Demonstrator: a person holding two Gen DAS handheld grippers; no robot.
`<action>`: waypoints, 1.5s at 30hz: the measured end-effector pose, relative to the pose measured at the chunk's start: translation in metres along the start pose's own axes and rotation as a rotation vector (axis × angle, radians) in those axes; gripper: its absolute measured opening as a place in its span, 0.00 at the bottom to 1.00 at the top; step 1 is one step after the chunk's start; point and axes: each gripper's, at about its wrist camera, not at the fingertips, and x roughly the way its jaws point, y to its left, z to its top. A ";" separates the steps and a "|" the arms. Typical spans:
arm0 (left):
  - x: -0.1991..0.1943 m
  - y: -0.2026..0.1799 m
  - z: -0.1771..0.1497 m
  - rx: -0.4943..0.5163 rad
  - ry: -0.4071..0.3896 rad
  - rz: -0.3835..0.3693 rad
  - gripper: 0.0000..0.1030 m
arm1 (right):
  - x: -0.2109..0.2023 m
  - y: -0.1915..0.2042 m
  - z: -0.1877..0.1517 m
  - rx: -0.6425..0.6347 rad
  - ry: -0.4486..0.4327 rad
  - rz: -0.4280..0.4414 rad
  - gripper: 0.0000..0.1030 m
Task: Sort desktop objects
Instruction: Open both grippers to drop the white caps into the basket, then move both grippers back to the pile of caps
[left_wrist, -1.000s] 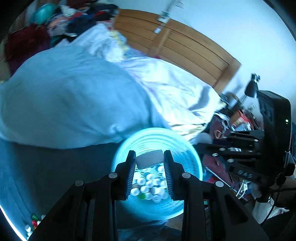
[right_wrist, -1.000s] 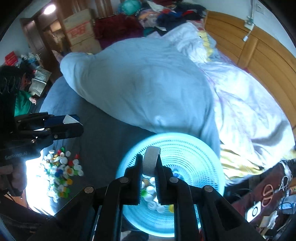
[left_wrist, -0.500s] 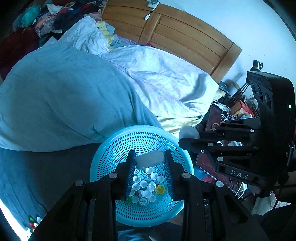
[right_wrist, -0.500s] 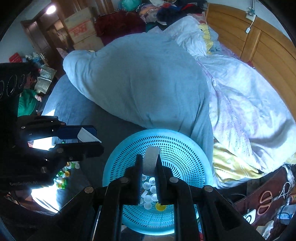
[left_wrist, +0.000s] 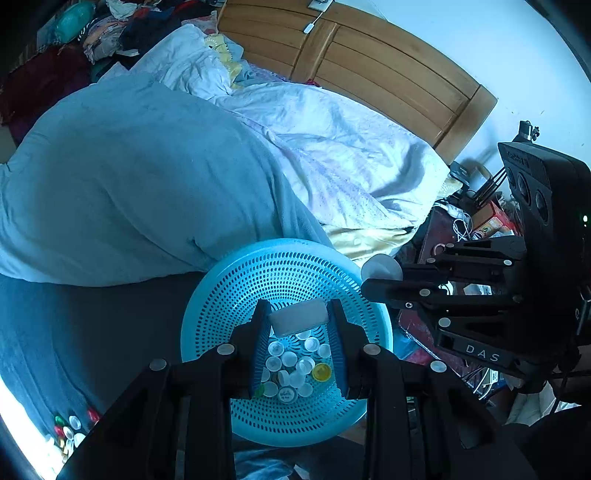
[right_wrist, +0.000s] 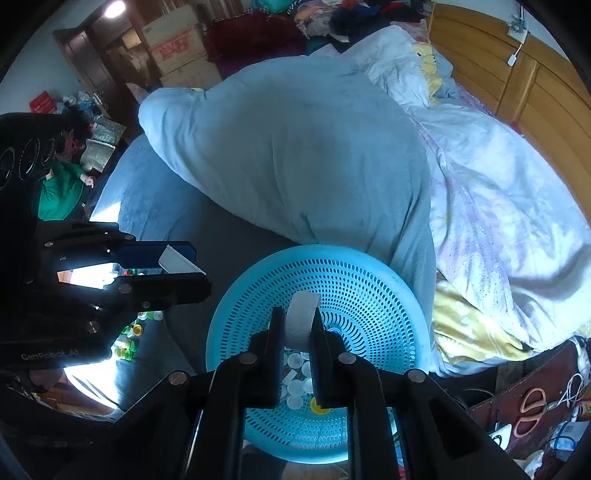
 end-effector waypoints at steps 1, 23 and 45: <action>0.000 0.001 -0.001 -0.002 0.003 0.003 0.25 | 0.001 0.001 -0.001 0.001 0.002 0.000 0.13; -0.069 0.077 -0.040 -0.156 -0.109 0.193 0.54 | 0.008 0.054 0.033 -0.086 -0.053 0.108 0.66; -0.289 0.359 -0.374 -0.952 -0.270 0.731 0.55 | 0.024 0.318 0.124 -0.346 -0.093 0.651 1.00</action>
